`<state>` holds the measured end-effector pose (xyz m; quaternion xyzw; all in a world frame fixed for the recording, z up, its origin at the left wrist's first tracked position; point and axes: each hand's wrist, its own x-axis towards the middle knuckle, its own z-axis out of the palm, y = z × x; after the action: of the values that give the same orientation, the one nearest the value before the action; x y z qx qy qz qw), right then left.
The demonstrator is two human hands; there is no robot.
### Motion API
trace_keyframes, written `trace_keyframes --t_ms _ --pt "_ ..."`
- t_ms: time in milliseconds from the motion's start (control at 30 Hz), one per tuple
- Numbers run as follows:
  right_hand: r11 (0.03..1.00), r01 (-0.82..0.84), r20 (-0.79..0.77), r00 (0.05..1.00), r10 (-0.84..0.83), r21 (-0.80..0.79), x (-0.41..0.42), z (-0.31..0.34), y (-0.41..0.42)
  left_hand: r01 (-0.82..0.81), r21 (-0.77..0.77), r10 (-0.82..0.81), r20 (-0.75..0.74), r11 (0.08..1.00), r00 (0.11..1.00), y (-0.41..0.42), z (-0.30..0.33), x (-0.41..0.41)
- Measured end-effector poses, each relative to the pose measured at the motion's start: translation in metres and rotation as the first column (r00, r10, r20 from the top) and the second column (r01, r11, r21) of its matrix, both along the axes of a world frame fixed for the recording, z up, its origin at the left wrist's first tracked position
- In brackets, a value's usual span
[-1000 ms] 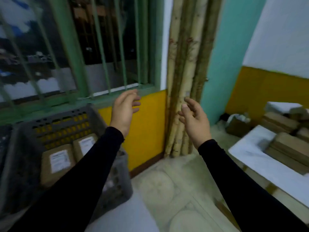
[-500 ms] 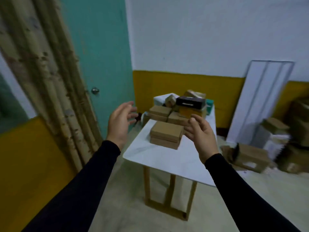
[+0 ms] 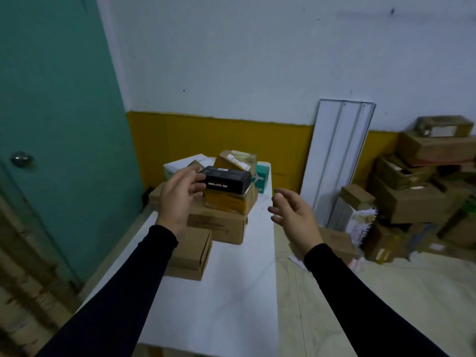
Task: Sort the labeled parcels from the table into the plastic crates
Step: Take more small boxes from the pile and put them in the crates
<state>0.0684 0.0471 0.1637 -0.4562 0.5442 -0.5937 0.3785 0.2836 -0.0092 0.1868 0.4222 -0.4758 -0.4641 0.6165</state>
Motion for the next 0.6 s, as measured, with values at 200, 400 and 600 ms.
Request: trace_keyframes --t_ms 200,400,600 --pt "0.994 -0.104 -0.029 0.994 0.105 0.028 -0.068 -0.026 -0.107 -0.147 0.023 0.146 0.027 0.989 0.989 -0.072 -0.02 -0.056" --pt "0.938 -0.331 -0.132 0.93 0.343 0.106 -0.109 -0.039 -0.2 -0.366 0.117 0.362 0.055 0.923 0.931 -0.107 -0.037 -0.106" --pt "0.803 -0.577 -0.206 0.776 0.596 0.15 -0.087 -0.052 -0.253 -0.614 0.194 0.585 0.19 0.765 0.789 -0.108 -0.063 -0.096"
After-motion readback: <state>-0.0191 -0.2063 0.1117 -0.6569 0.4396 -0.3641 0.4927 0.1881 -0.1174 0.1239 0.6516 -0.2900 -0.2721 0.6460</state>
